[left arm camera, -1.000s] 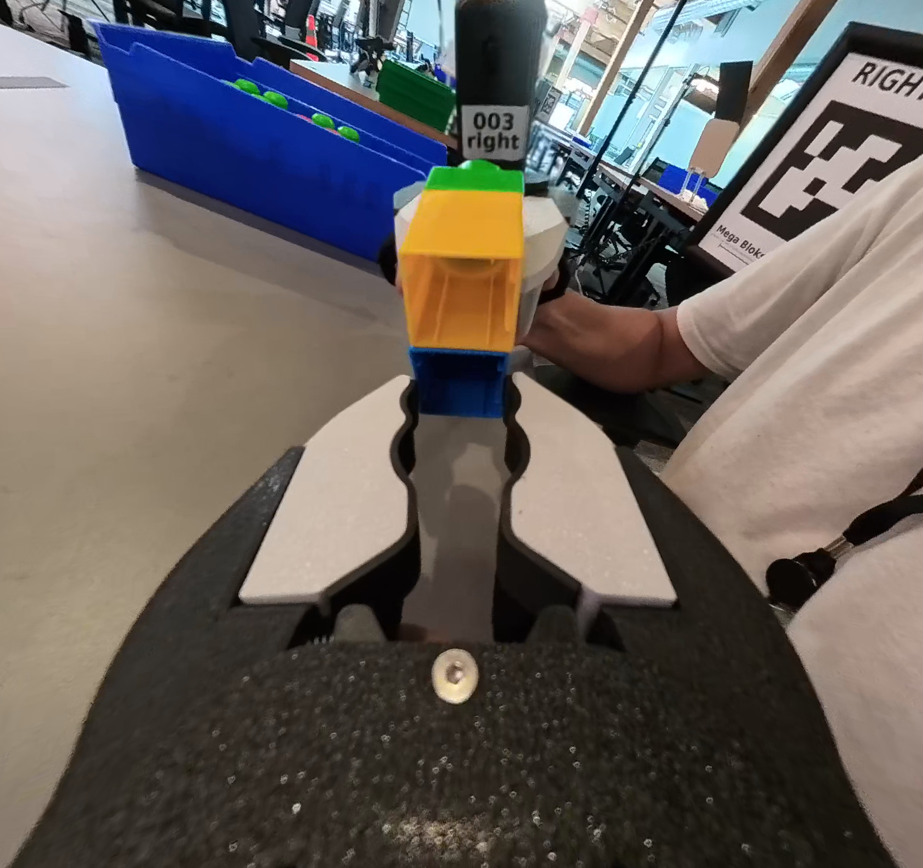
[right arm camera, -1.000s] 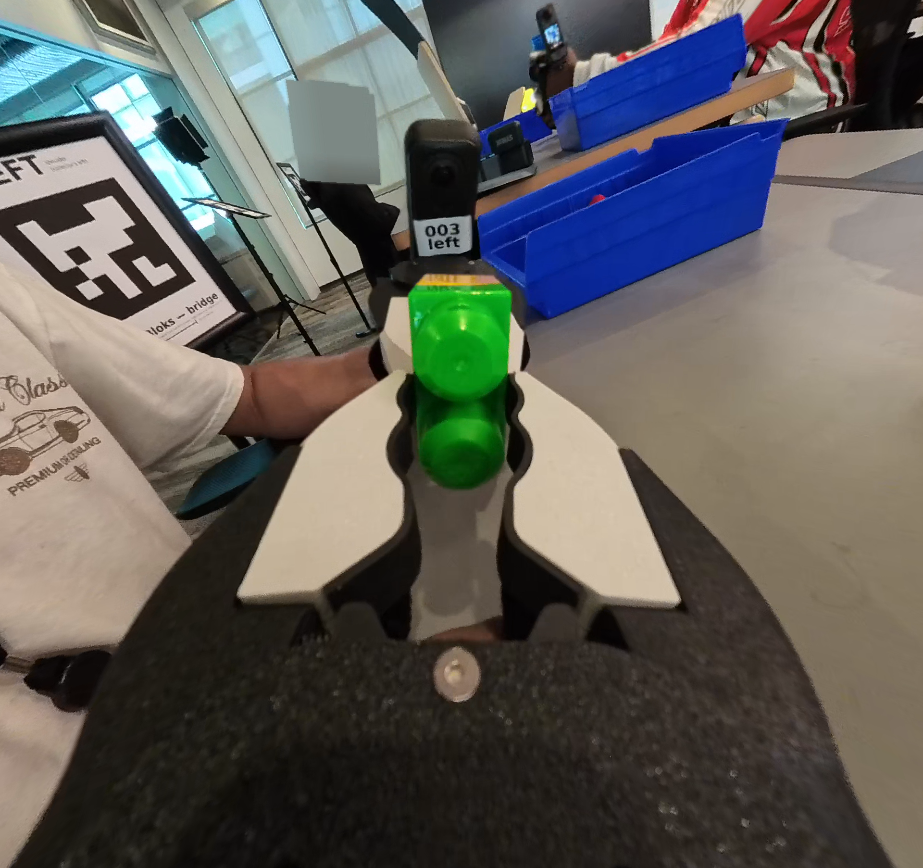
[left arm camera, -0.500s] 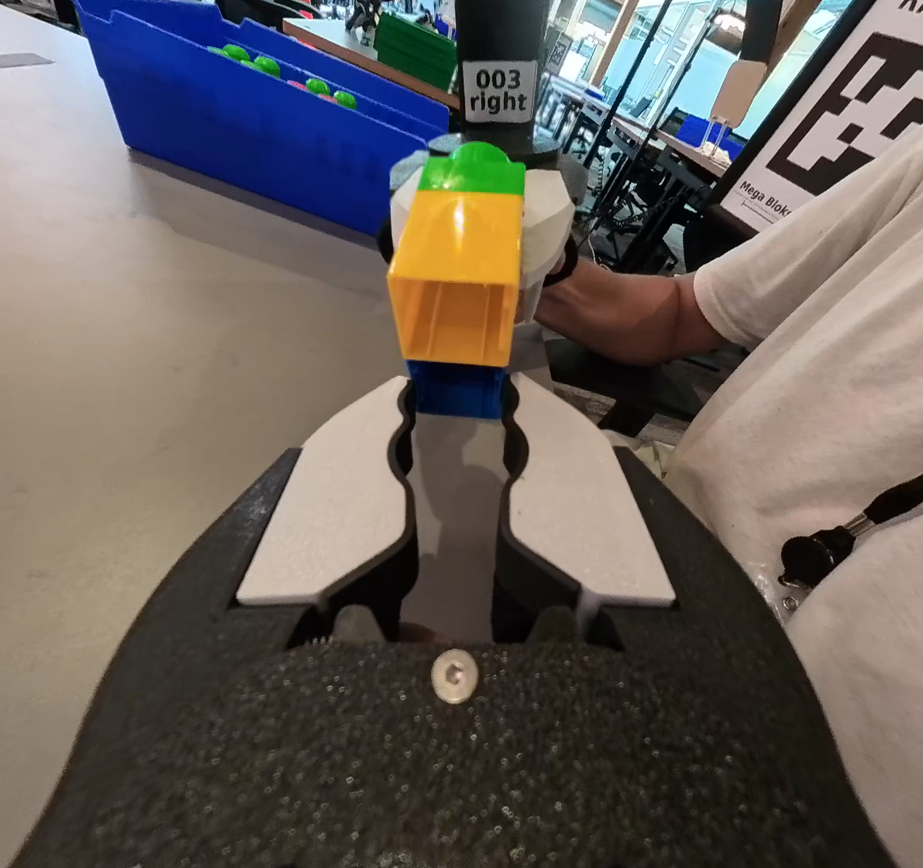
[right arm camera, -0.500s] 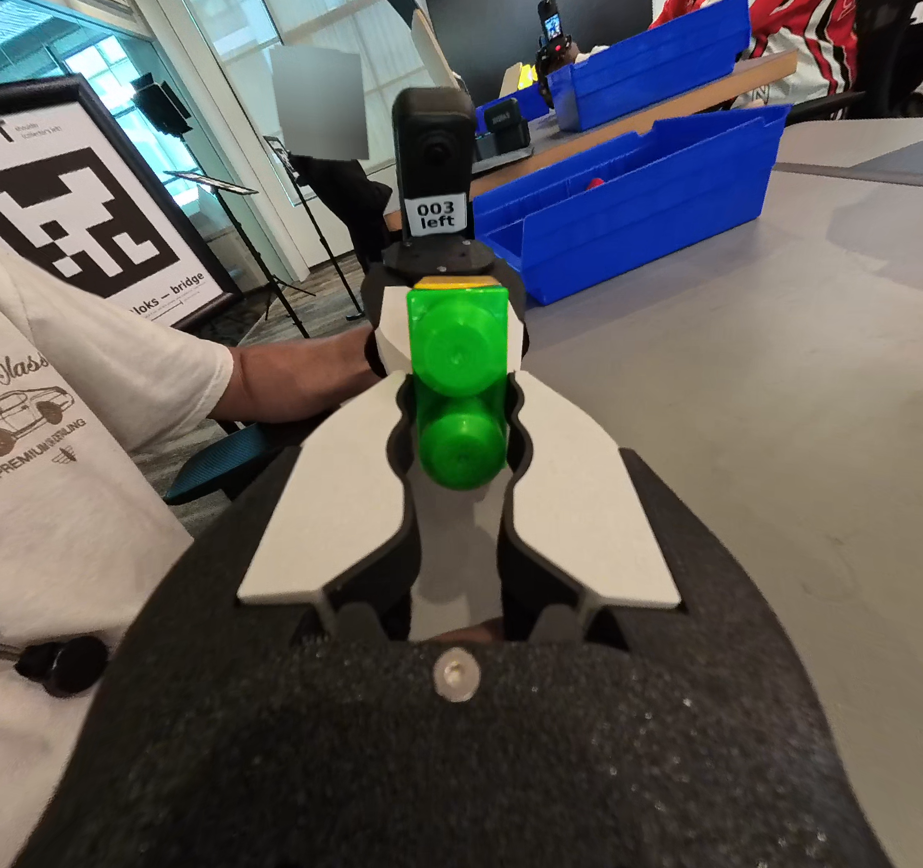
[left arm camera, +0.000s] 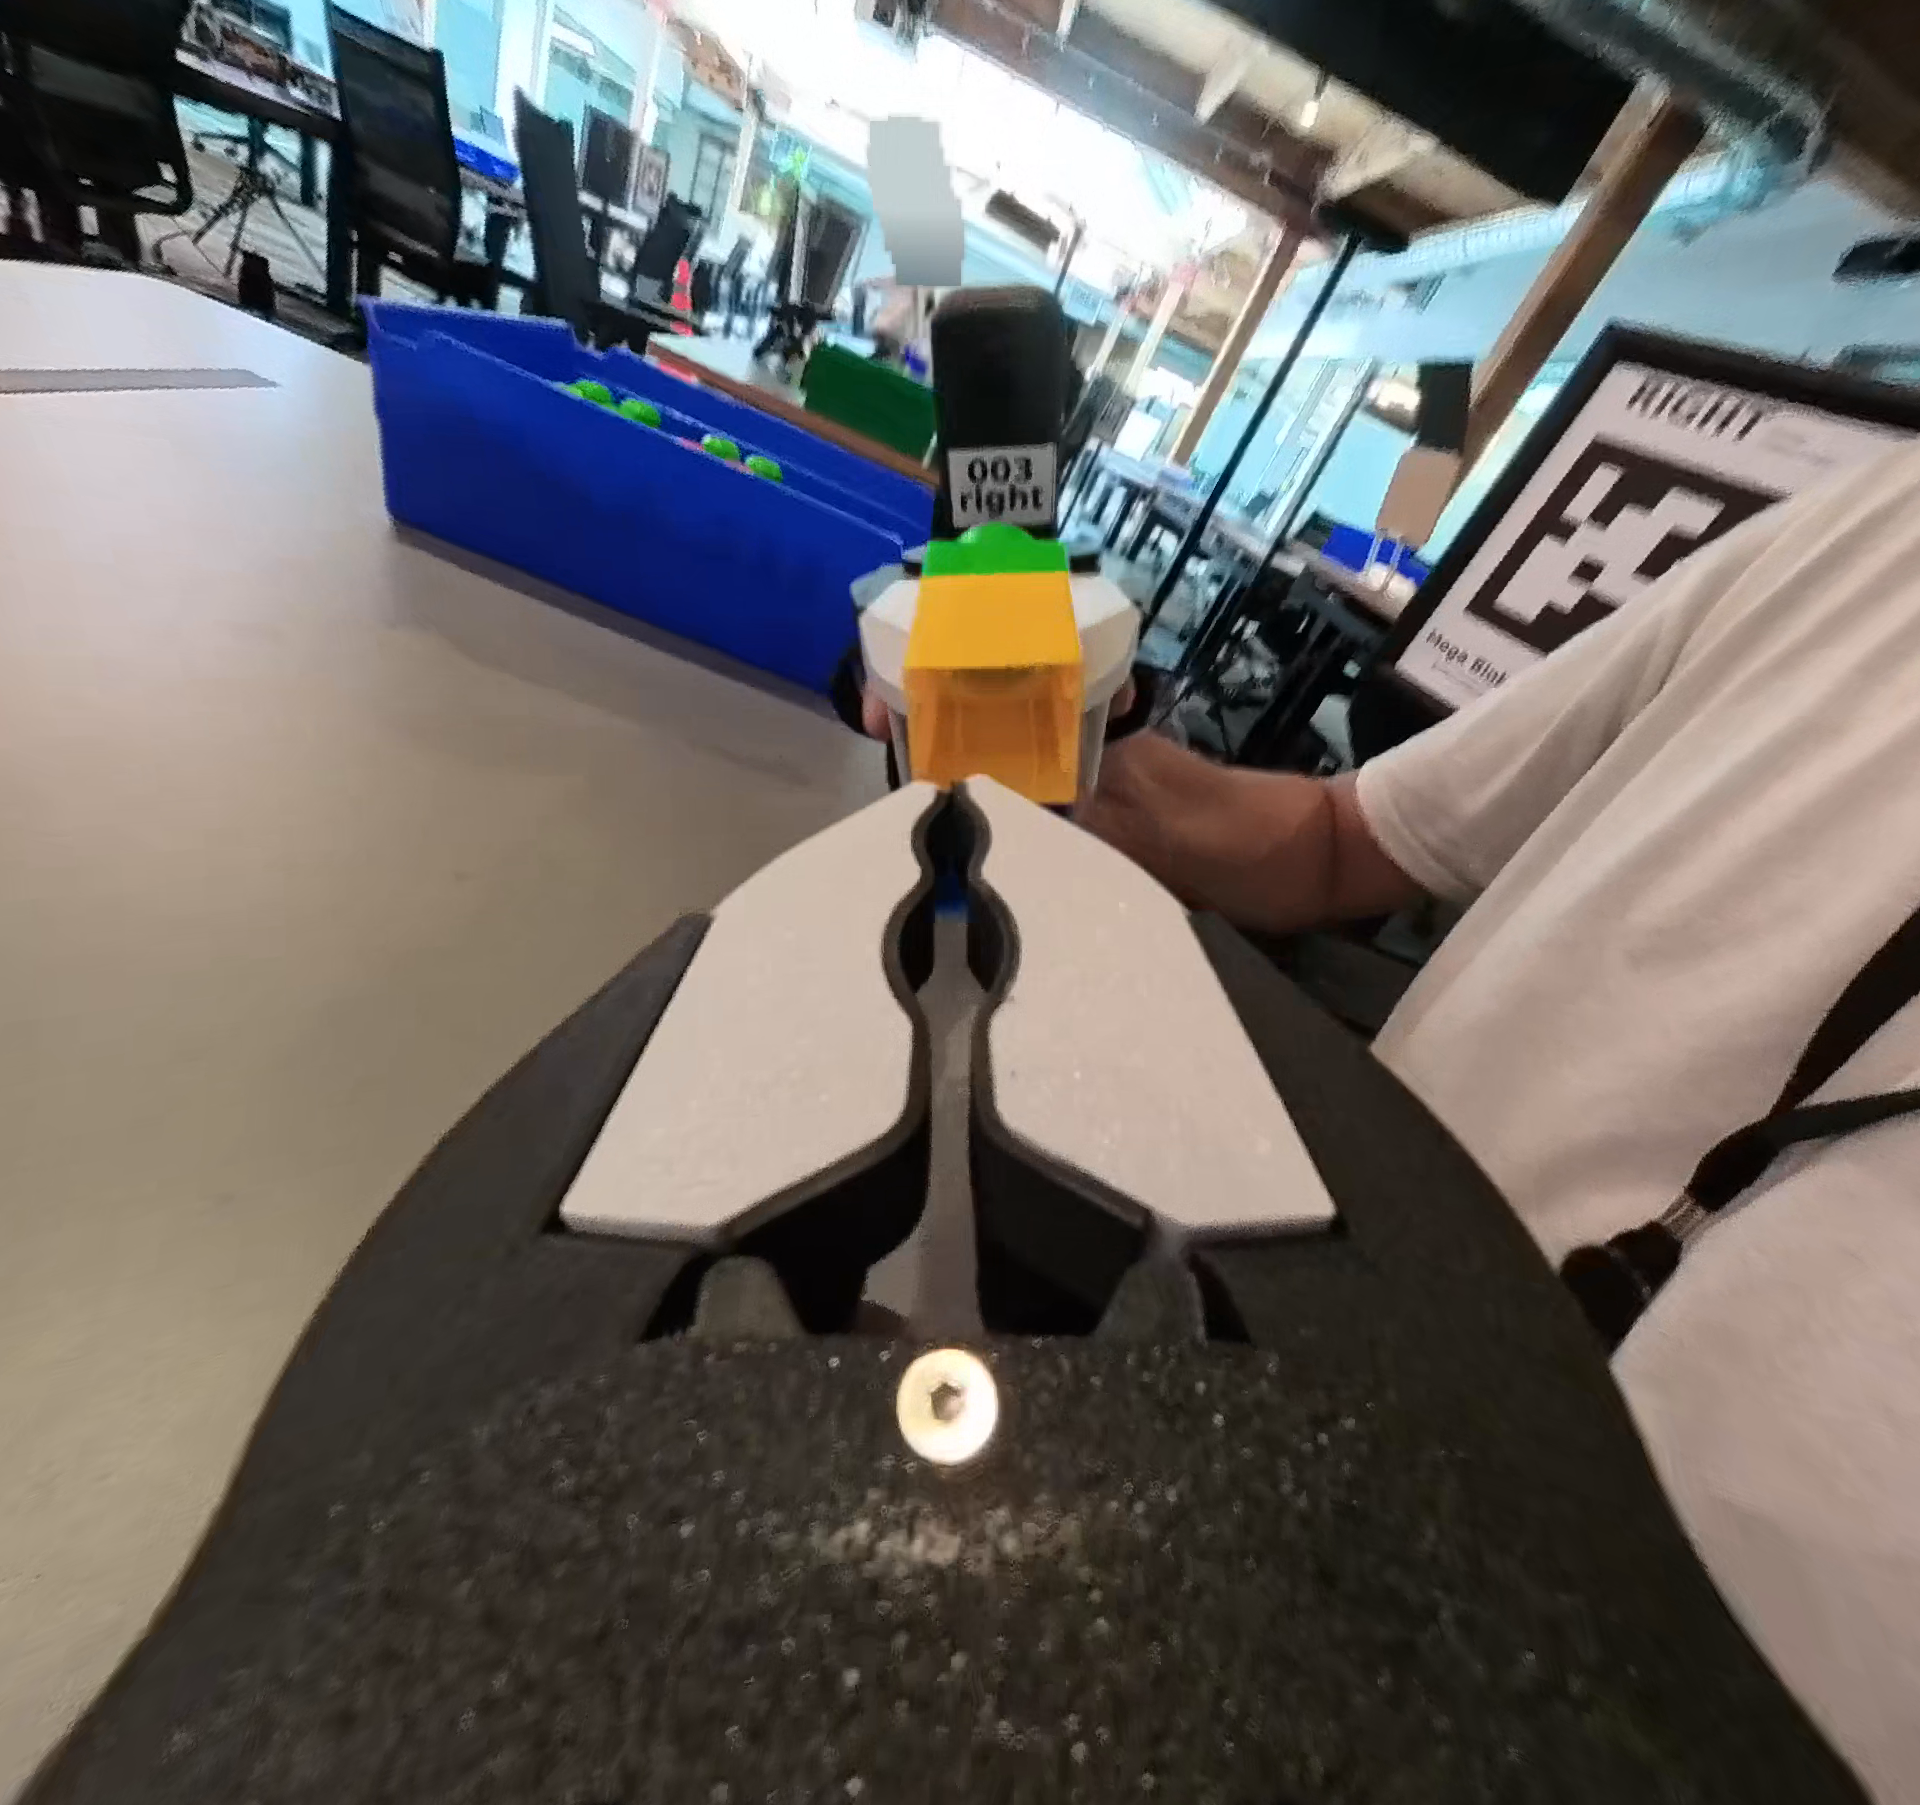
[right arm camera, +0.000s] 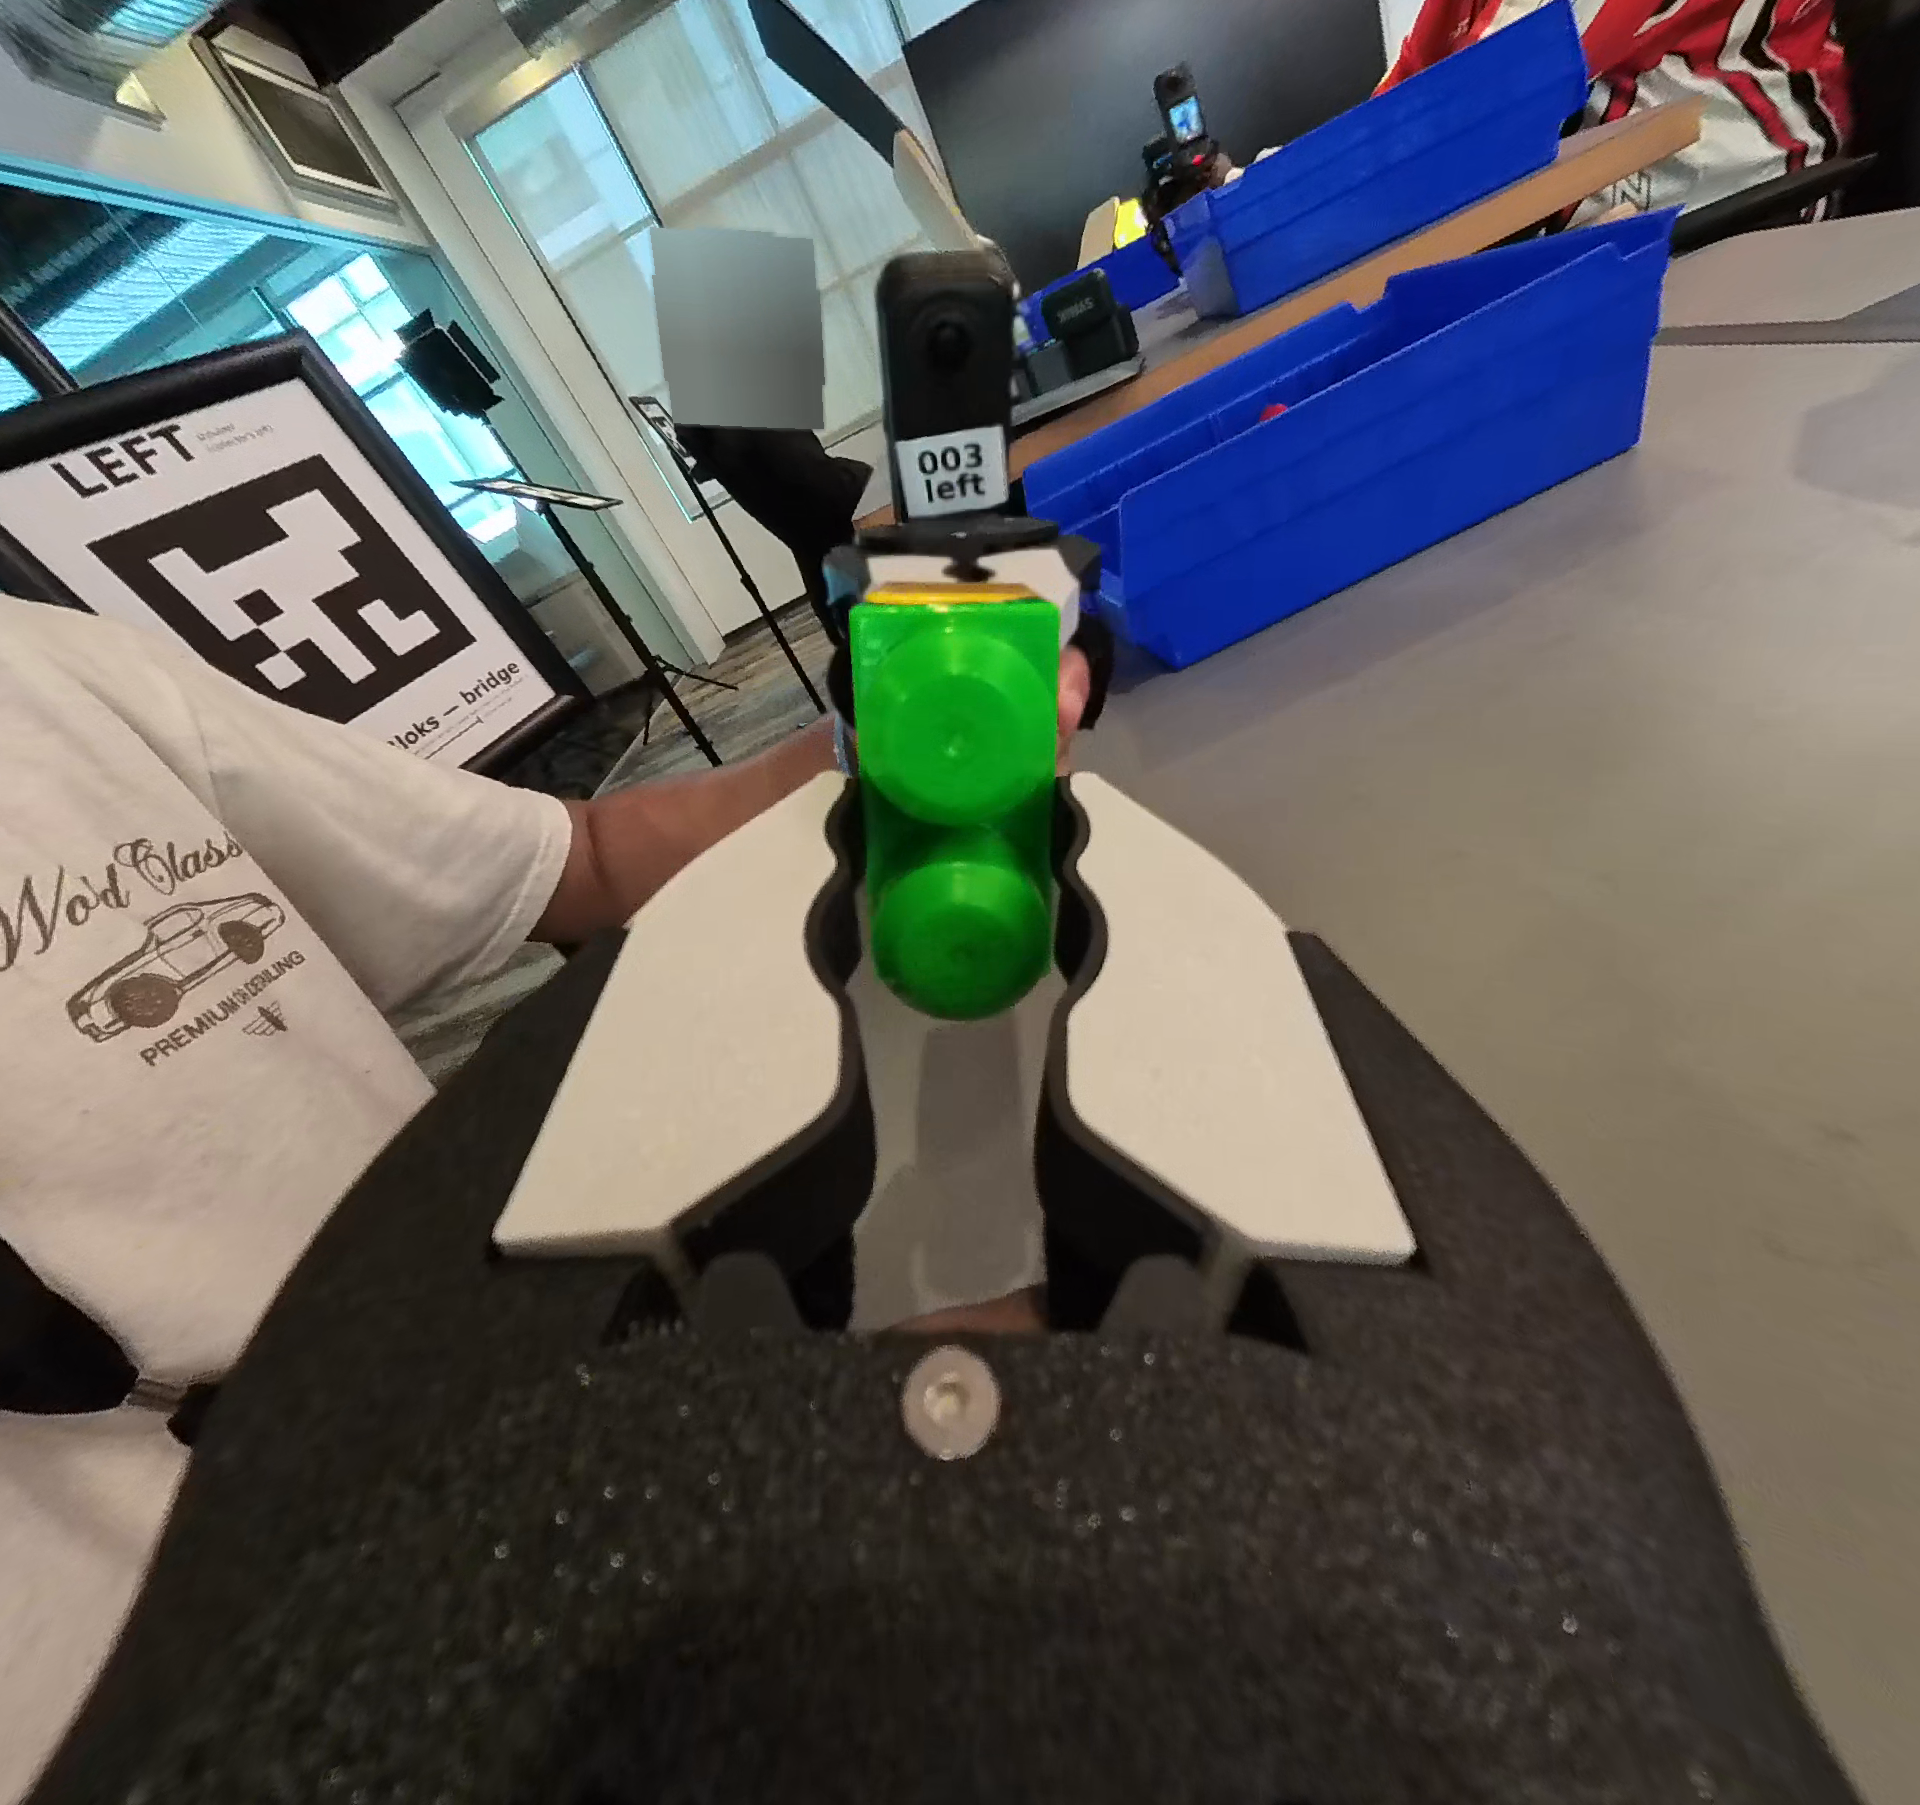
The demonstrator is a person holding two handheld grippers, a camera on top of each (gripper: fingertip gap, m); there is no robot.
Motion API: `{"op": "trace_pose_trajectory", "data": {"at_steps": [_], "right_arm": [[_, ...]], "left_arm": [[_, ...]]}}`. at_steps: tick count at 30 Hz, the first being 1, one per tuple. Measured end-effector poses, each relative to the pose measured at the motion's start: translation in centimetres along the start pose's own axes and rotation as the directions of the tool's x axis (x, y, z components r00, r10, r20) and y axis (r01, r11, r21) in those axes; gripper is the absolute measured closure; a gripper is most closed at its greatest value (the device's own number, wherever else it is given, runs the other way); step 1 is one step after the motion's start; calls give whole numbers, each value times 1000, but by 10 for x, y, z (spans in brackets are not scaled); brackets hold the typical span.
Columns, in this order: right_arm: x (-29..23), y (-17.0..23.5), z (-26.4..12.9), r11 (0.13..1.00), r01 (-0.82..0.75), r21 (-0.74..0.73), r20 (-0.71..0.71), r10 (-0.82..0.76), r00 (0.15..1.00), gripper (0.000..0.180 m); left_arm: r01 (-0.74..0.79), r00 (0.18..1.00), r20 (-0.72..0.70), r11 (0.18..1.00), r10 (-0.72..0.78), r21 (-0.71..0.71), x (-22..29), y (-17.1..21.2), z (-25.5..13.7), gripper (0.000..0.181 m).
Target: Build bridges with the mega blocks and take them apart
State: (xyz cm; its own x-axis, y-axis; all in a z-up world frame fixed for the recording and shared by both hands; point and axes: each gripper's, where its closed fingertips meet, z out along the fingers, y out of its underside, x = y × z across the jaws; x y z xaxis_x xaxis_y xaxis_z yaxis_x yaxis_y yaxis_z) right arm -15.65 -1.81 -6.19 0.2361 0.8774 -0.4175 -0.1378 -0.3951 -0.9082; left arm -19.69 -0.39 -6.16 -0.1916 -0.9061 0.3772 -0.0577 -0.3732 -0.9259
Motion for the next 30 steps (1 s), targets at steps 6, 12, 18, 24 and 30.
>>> {"op": "trace_pose_trajectory", "data": {"at_steps": [6,12,18,24,30], "right_arm": [[0,2,2,1000,-22,2,9,22,1000,145],[-2,6,7,1000,-30,-7,20,30,999,145],[-3,-1,-1,993,-113,34,80,110,991,146],[-4,0,3,949,-313,38,174,303,937,145],[-11,5,8,951,-309,-7,174,305,936,145]], "left_arm": [[-58,998,-5,994,58,-87,9,14,11,181],[-71,997,-10,991,70,-114,11,18,14,181],[-204,972,102,975,212,-89,4,3,-4,176],[-513,821,172,836,544,-197,22,1,1,167],[-578,759,179,775,626,-256,22,6,3,172]]}}
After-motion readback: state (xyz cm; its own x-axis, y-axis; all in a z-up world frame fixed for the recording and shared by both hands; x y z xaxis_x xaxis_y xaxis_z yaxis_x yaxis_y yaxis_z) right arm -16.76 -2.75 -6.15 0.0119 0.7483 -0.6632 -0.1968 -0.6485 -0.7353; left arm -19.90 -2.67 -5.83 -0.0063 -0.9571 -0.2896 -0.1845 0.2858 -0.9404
